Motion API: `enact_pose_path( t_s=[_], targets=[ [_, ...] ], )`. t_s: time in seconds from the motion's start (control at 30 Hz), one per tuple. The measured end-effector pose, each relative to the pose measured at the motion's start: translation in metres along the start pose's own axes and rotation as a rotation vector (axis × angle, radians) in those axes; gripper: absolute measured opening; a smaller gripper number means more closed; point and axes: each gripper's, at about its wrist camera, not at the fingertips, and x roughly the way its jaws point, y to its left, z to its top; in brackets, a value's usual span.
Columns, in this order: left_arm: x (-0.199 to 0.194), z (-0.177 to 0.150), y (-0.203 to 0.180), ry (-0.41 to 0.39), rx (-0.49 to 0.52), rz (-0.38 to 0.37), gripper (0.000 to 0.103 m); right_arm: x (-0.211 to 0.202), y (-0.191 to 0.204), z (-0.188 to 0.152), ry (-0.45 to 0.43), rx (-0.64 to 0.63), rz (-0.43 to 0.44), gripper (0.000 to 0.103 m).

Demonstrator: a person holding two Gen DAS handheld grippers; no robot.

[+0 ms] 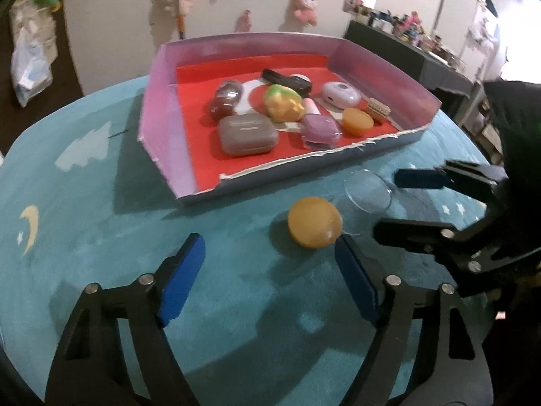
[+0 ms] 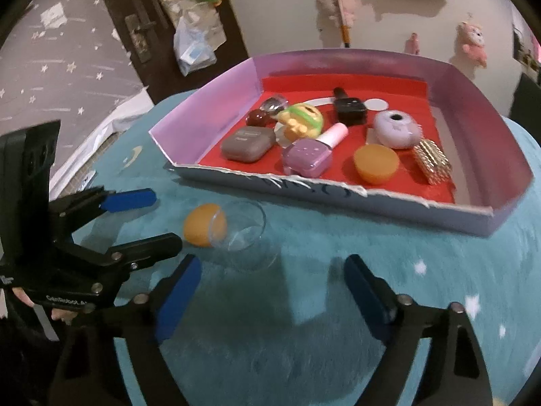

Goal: Organize rigid objects
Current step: 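Grasp the orange sponge with the left tool while the right tool grasps the clear glass cup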

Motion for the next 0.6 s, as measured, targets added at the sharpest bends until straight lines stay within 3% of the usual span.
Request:
enact_pose_path(
  t_s=[0.3,0.4,0.6],
  targets=[
    [0.013,0.008,-0.009,0.029,0.055,-0.068,0.056,0.015,0.007,0.011,0.033,-0.081,0.064,0.062],
    [0.018,0.009,-0.013,0.043,0.066,-0.091,0.04,0.017,0.007,0.011,0.027,-0.093,0.087,0.045],
    [0.017,0.01,-0.017,0.021,0.057,-0.082,0.036,0.014,0.009,0.009,0.005,-0.113,0.082,0.044]
  ],
)
